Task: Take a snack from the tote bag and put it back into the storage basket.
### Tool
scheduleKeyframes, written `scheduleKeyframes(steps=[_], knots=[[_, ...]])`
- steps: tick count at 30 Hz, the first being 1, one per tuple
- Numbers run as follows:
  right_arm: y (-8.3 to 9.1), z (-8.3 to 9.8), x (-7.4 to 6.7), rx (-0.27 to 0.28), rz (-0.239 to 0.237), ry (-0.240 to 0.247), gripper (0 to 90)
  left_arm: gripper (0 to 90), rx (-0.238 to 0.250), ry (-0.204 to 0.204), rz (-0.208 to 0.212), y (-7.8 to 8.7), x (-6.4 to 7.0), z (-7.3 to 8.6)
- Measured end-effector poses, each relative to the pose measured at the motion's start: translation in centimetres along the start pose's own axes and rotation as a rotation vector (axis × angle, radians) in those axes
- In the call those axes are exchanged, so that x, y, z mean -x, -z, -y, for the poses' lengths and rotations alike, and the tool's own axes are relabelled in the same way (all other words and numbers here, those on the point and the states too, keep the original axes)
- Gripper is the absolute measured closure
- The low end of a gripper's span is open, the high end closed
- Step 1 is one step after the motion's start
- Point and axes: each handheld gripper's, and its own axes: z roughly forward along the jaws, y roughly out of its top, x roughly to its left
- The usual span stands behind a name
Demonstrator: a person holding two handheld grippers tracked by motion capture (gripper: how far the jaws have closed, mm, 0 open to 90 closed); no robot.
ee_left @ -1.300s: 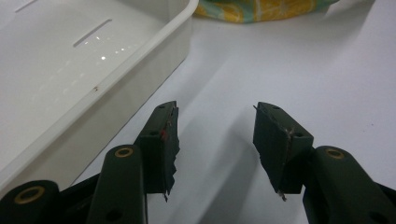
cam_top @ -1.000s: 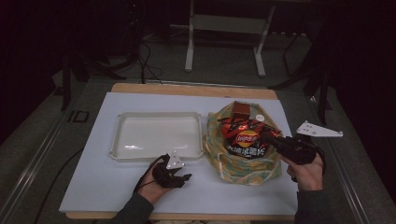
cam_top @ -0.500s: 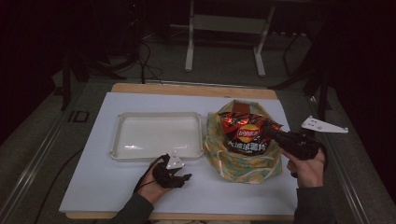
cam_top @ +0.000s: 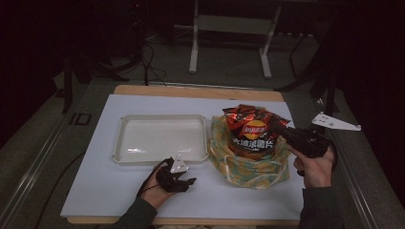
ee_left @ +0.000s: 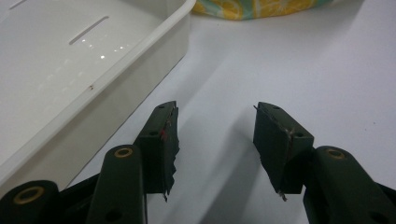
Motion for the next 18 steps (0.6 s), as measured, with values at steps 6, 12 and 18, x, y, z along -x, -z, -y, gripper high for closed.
scheduleKeyframes(steps=[6, 12, 18], knots=[[0.2, -0.9, -0.2, 0.015, 0.01, 0.006, 89.9, 49.4, 0.001, -0.004, -0.006, 0.0, 0.0, 0.0], [0.8, -2.0, -0.4, 0.045, 0.014, 0.016, 89.9, 49.4, 0.0, -0.006, -0.006, 0.0, 0.0, 0.0], [1.3, -2.8, -0.6, 0.067, 0.024, 0.026, 89.9, 49.4, 0.002, -0.004, -0.004, 0.0, 0.0, 0.0]])
